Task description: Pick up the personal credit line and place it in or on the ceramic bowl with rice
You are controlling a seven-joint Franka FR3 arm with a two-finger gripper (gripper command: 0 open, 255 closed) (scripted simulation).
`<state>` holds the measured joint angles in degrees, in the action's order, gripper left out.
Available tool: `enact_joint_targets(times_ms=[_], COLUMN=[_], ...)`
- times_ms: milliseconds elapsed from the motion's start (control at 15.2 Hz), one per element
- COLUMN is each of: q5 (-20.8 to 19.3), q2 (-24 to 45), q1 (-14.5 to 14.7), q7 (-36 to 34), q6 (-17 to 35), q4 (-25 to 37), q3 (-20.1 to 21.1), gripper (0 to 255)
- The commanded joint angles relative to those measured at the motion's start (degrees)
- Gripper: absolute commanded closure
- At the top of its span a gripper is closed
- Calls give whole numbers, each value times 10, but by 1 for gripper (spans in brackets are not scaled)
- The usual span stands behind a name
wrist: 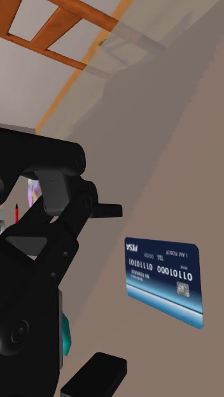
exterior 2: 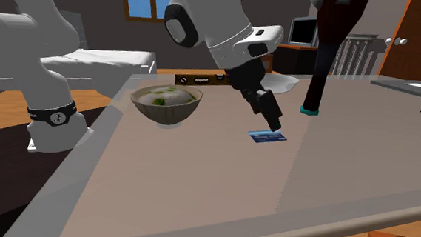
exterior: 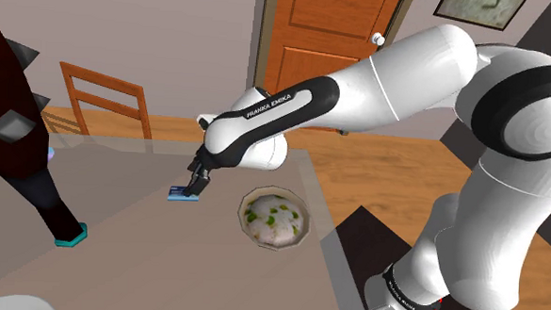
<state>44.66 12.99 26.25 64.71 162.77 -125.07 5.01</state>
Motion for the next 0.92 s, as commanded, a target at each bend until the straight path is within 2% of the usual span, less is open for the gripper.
enact_joint_targets(times_ms=[0,462,858], q5=[16,34,34], q2=[22,87,87], q1=[-2,-2,-2], q7=[25,44,44], q6=[6,34,34], q4=[26,68,68], q3=[12,27,28], gripper=[0,0,0])
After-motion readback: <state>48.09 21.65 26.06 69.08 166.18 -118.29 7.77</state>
